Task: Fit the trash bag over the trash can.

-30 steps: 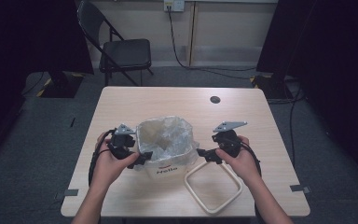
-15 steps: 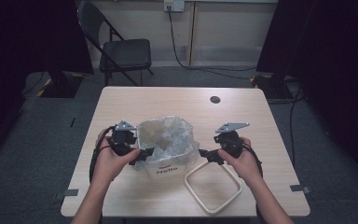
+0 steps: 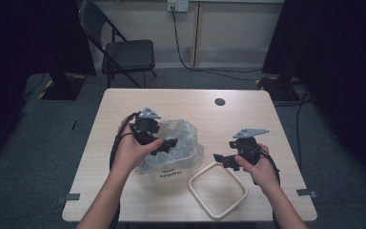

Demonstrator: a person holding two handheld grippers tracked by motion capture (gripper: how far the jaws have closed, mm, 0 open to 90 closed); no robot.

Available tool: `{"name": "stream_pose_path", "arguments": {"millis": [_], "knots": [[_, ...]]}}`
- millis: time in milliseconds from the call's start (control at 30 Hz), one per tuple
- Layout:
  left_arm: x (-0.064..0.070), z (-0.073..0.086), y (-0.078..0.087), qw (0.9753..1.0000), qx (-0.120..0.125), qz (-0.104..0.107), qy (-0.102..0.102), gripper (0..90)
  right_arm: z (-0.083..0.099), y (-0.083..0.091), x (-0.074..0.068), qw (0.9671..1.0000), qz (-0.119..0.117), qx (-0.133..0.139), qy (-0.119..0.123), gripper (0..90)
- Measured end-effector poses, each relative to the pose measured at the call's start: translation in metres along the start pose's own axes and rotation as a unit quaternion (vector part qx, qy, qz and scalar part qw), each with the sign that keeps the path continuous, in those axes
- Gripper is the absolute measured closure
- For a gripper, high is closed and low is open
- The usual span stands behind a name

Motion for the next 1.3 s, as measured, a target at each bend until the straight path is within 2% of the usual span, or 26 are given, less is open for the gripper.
{"name": "stream_pose_path", "arguments": {"millis": [67,100,200,333,467,533,600,700,833,867,1000,1067,1200,1300], "knots": [[0.002,-0.001,-0.005,1.0,-0.001,0.004,0.003,18.1,0.003,0.002,0.003,1.0,0.004,-0.003,0.001,16.2],[0.003,-0.003,-0.014,1.0,-0.003,0.001,0.0,18.6,0.005,0.003,0.005,1.0,0.006,-0.005,0.0,16.2],[0.004,-0.003,-0.025,0.9999,-0.015,0.0,-0.004,18.9,0.006,0.006,0.008,1.0,0.006,0.0,-0.001,16.2],[0.002,0.001,-0.037,0.9997,-0.026,-0.004,-0.004,19.6,0.009,0.009,0.013,1.0,0.008,0.002,-0.001,16.2],[0.003,0.009,-0.049,0.9989,-0.046,0.003,-0.005,20.6,0.011,0.009,0.017,0.9999,0.005,0.008,-0.003,16.2],[0.001,0.013,-0.053,0.9976,-0.069,-0.002,-0.001,20.8,0.013,0.009,0.018,1.0,0.004,0.005,-0.004,16.2],[0.0,0.016,-0.054,0.9966,-0.082,-0.004,0.006,20.9,0.016,0.007,0.018,1.0,0.001,0.004,-0.005,16.2],[0.001,0.017,-0.055,0.9965,-0.084,-0.008,0.0,21.0,0.019,0.004,0.019,1.0,0.001,0.0,-0.005,16.2],[-0.001,0.023,-0.055,0.9947,-0.102,-0.01,-0.003,21.1,0.02,0.002,0.019,1.0,0.001,0.003,-0.006,16.2],[-0.001,0.023,-0.054,0.9954,-0.095,-0.009,0.004,21.1,0.019,0.002,0.019,1.0,0.001,0.003,-0.005,16.2],[-0.002,0.015,-0.042,0.9971,-0.074,-0.01,-0.01,21.1,0.017,0.004,0.016,1.0,-0.001,0.006,-0.002,16.2],[-0.002,0.007,-0.033,0.998,-0.061,-0.012,-0.008,21.4,0.017,0.006,0.015,1.0,-0.001,0.007,-0.001,16.2],[-0.005,-0.012,-0.016,0.9987,-0.043,-0.024,-0.011,21.5,0.015,0.008,0.016,1.0,0.001,0.009,-0.001,16.2],[-0.011,-0.02,-0.016,0.9985,-0.038,-0.037,-0.013,21.7,0.013,0.008,0.016,0.9999,0.002,0.011,0.002,16.2]]}}
Point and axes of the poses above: each handheld gripper's, and its own axes: y roughly backward along the jaws, z roughly out of its underside, x roughly to its right, the point moved 6 cm from there along -y, roughly forward along the jaws, and after that the axes turned 8 degrees about x, right-handed, at the moved point
